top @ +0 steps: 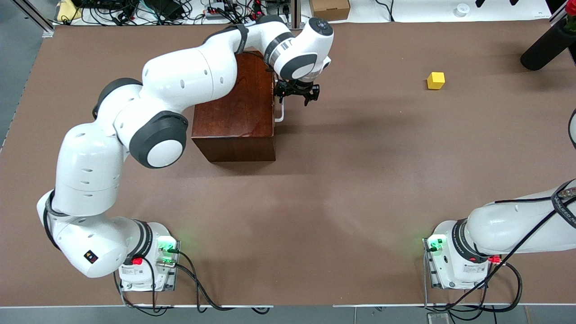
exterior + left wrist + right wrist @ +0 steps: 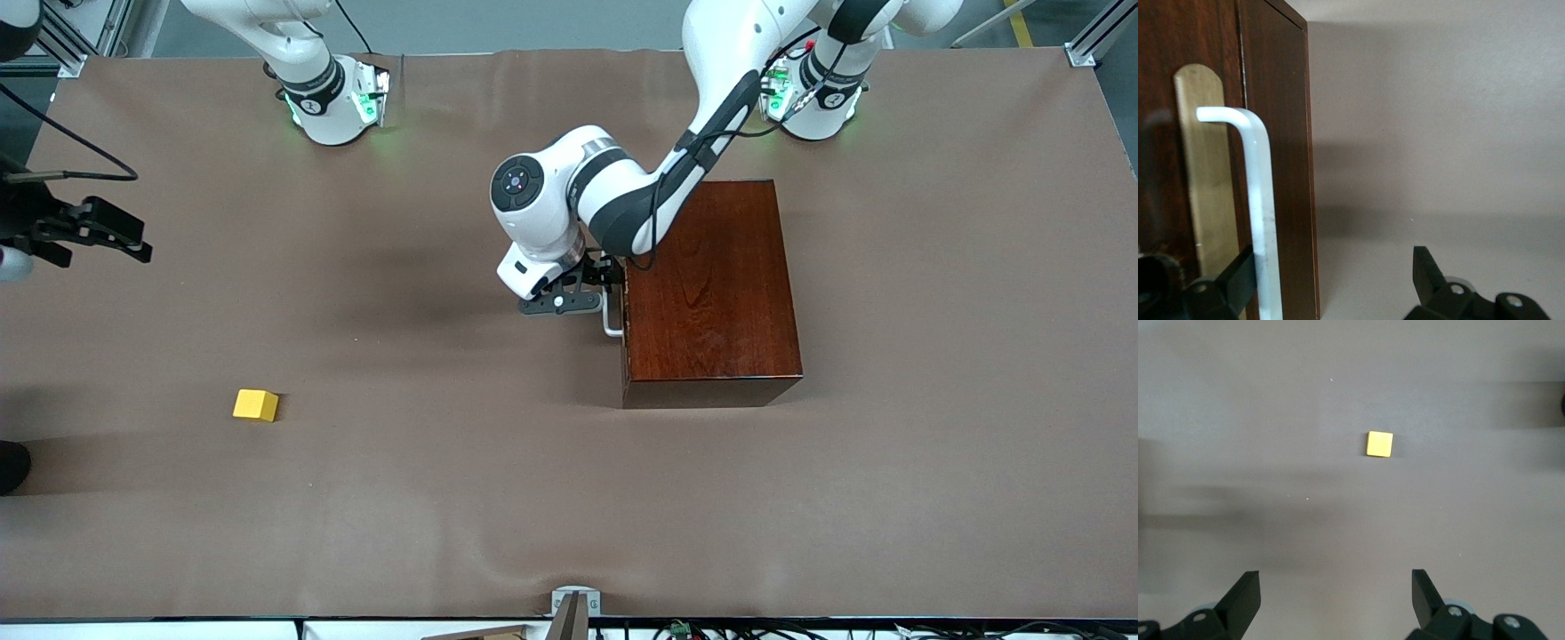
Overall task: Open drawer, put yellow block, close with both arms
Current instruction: 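Pull the drawer open with the left gripper while the right gripper reaches the cube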
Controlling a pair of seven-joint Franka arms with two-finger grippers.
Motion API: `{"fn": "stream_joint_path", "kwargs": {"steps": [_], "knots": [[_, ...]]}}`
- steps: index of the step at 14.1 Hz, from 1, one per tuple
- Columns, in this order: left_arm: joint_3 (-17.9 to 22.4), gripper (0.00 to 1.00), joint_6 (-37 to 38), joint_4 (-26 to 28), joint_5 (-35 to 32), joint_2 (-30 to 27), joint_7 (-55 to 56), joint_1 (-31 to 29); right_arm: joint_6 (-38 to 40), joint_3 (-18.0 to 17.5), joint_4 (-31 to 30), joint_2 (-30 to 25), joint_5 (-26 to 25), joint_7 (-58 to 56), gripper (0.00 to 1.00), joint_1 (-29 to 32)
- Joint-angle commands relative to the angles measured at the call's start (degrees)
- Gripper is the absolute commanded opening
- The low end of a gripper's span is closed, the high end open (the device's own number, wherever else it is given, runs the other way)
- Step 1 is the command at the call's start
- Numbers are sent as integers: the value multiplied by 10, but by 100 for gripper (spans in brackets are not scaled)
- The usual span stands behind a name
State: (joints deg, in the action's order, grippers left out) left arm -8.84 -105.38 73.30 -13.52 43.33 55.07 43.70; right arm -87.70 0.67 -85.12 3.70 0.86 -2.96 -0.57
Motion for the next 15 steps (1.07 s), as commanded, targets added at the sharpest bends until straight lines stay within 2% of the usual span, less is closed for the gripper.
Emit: {"fn": "stream_joint_path", "kwargs": {"steps": [1,5,15], "knots": [[3,100,10,-9,-16,7,-5,5,7,0,-1,14,-10,2,100,2],[3,100,2,-14,-12,9,-3,14,24,0,-3,14,-9,2,100,1],[-6,100,-77,-22,-4,25,37,16,68,0,-2,11,-9,2,100,-15]]}}
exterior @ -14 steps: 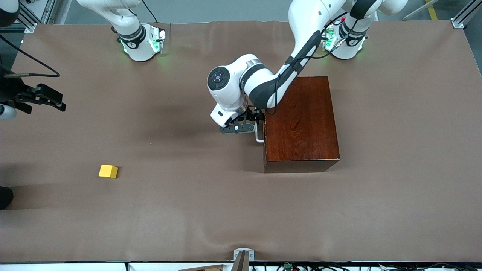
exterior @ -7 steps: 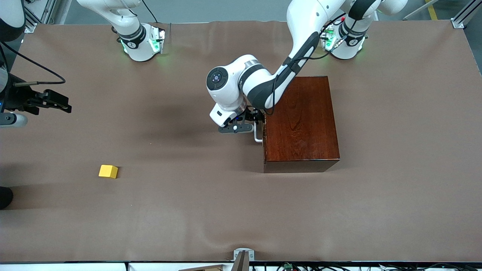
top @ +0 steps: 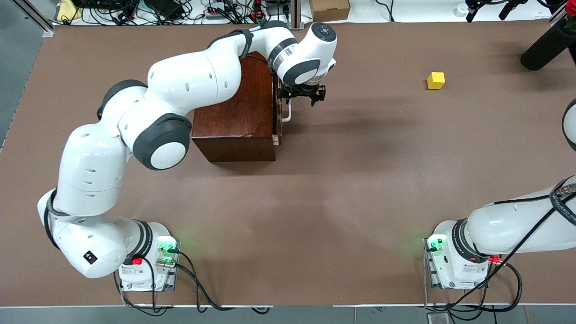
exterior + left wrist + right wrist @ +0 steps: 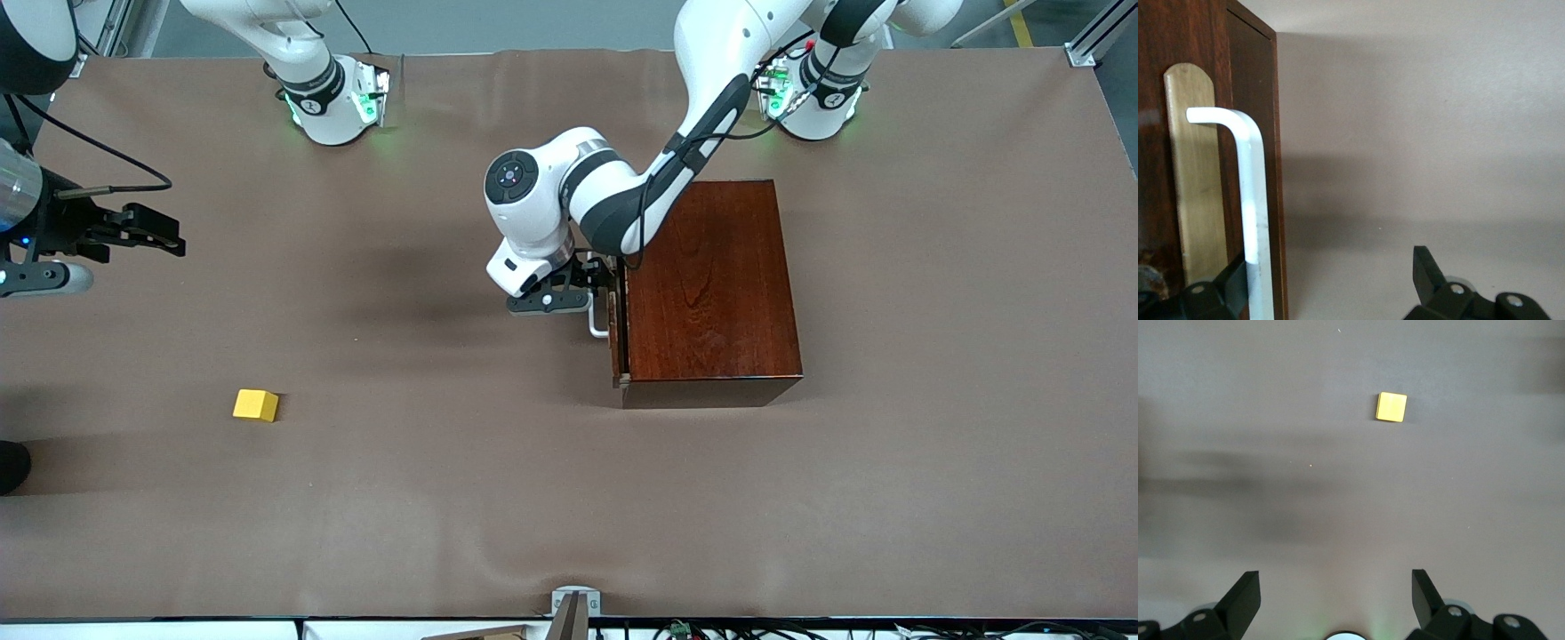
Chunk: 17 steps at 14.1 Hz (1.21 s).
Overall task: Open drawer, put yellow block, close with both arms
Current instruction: 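Pull the drawer open with the left gripper while the right gripper reaches the cube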
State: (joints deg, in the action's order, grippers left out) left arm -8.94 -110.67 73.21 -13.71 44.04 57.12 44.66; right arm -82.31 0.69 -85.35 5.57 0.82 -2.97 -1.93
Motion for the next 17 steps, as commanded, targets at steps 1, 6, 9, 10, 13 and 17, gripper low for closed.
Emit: {"fn": "stream_joint_path", "kwargs": {"steps": [1,6,9,10,13,17], "knots": [[-5,100,-31,-21,-2,17,28,8,16,0,0,-7,-9,2,100,-2],[-6,100,-56,-21,18,17,50,12,14,0,0,-5,-9,2,100,-3],[-6,100,-67,-21,24,20,50,14,11,0,0,-4,-9,2,100,-3],[-6,100,-68,-22,24,20,50,17,9,0,1,-4,-9,2,100,-3],[-7,100,-95,-22,51,20,50,17,-14,0,0,6,-9,2,100,-3],[-7,100,-120,-22,57,21,49,19,-55,0,-2,38,-9,2,100,0]]}}
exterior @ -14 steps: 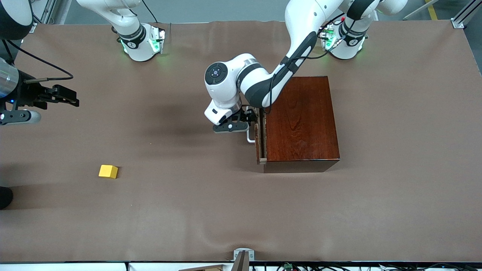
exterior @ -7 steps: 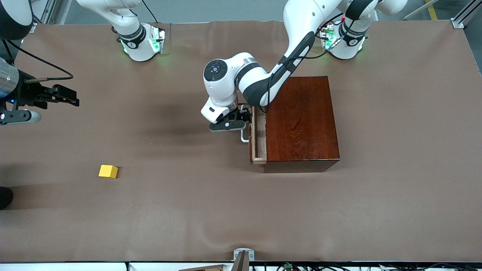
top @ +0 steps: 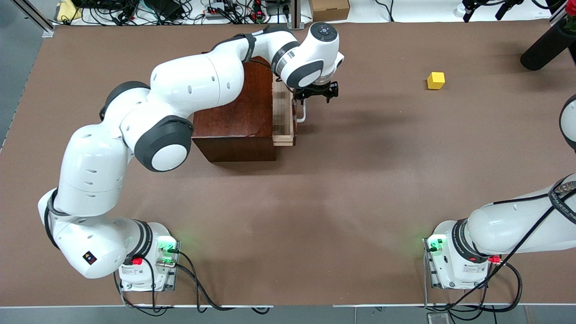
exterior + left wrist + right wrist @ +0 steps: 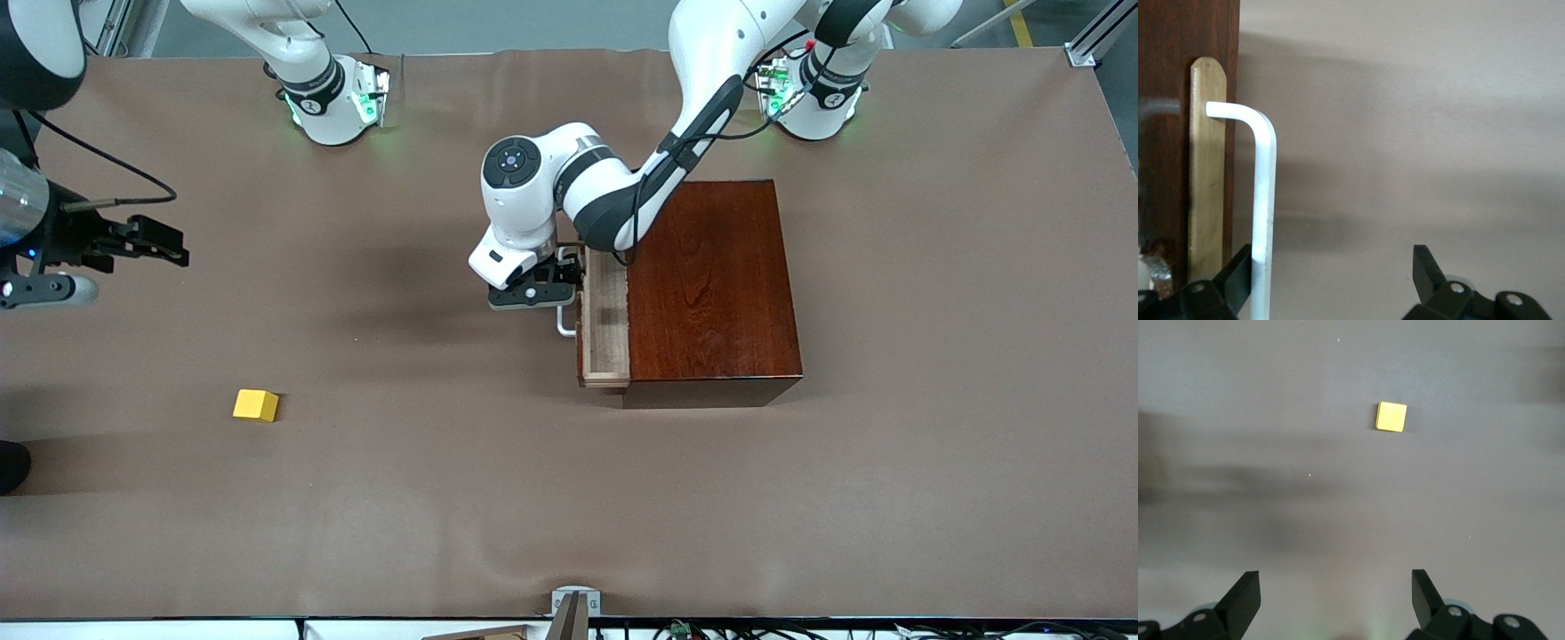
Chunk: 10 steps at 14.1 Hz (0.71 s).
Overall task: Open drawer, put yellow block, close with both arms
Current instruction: 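Pull the drawer open with the left gripper while the right gripper reaches the cube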
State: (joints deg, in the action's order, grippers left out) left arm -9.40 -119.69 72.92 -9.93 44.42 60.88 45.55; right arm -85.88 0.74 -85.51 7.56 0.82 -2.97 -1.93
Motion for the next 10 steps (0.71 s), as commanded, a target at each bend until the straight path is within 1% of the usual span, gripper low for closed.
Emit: {"fn": "stream_joint_path", "kwargs": {"steps": [1,3,6,7,10], "knots": [[-3,100,-40,-19,23,18,11,10,-36,0,-3,36,-9,2,100,3],[-3,100,-57,-19,27,21,11,10,-78,1,-24,55,-11,1,100,6],[-3,100,-74,-19,28,23,11,12,-168,2,-88,80,-10,0,100,31],[-3,100,-79,-19,32,23,11,11,-193,2,-98,91,-10,-1,100,31],[-3,100,-98,-19,39,23,11,17,-248,2,-99,133,-10,0,100,28]]}}
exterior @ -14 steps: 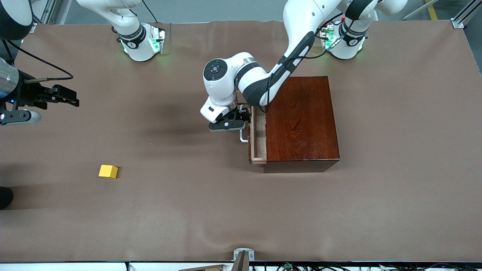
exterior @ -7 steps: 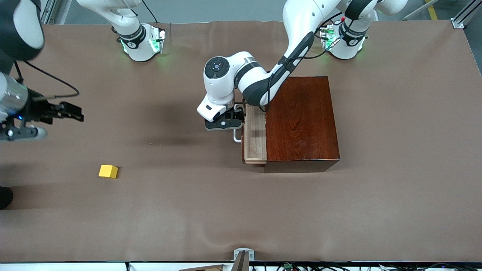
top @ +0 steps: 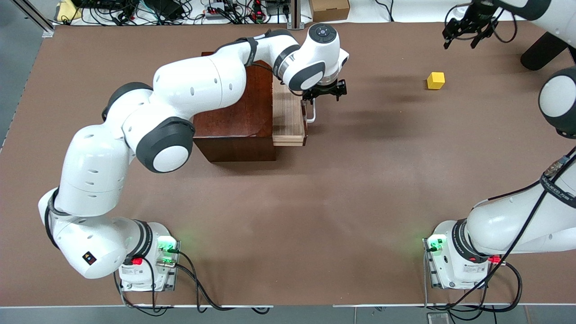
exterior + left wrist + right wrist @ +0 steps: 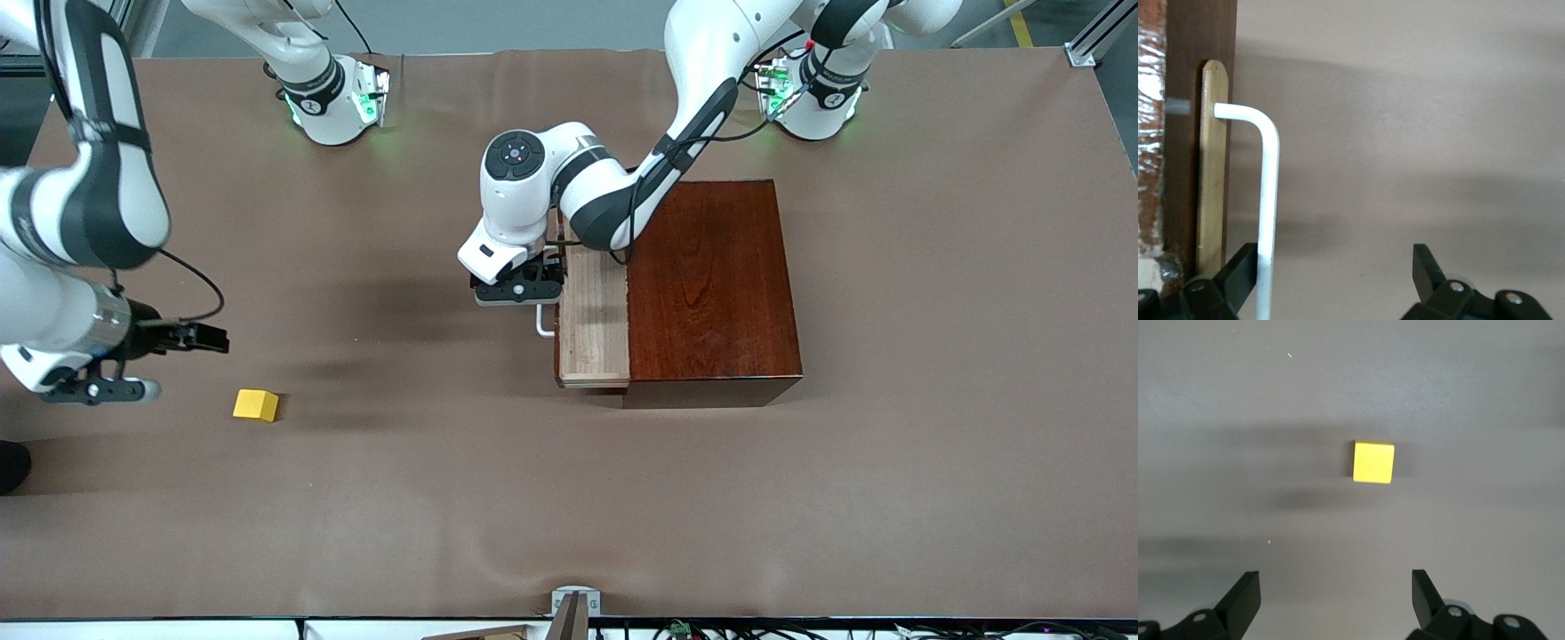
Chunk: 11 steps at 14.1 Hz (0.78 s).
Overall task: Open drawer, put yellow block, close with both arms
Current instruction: 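Pull the drawer open with the left gripper while the right gripper reaches the cube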
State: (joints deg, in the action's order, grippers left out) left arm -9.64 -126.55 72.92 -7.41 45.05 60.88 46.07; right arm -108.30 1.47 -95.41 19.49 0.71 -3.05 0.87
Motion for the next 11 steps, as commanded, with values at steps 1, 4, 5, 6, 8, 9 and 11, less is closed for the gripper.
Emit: {"fn": "stream_joint_path", "kwargs": {"steps": [1,4,5,6,8,9,11], "knots": [[0,100,-38,-19,14,16,11,13,-39,-5,0,26,-9,1,100,2],[-2,100,-55,-20,27,14,12,13,-72,-5,0,54,-9,-2,100,3],[-1,100,-53,-19,29,9,13,12,-82,-5,0,61,-9,-4,100,4],[-2,100,-47,-19,30,6,13,9,-91,-5,0,69,-9,-5,100,5],[4,100,-31,-20,31,-8,14,5,-117,-5,0,88,-9,-5,100,4],[5,100,-22,-19,31,-17,18,0,-136,-5,0,101,-9,-5,100,5],[6,100,8,-20,30,-36,24,-5,-154,-5,0,118,-9,-5,100,5]]}}
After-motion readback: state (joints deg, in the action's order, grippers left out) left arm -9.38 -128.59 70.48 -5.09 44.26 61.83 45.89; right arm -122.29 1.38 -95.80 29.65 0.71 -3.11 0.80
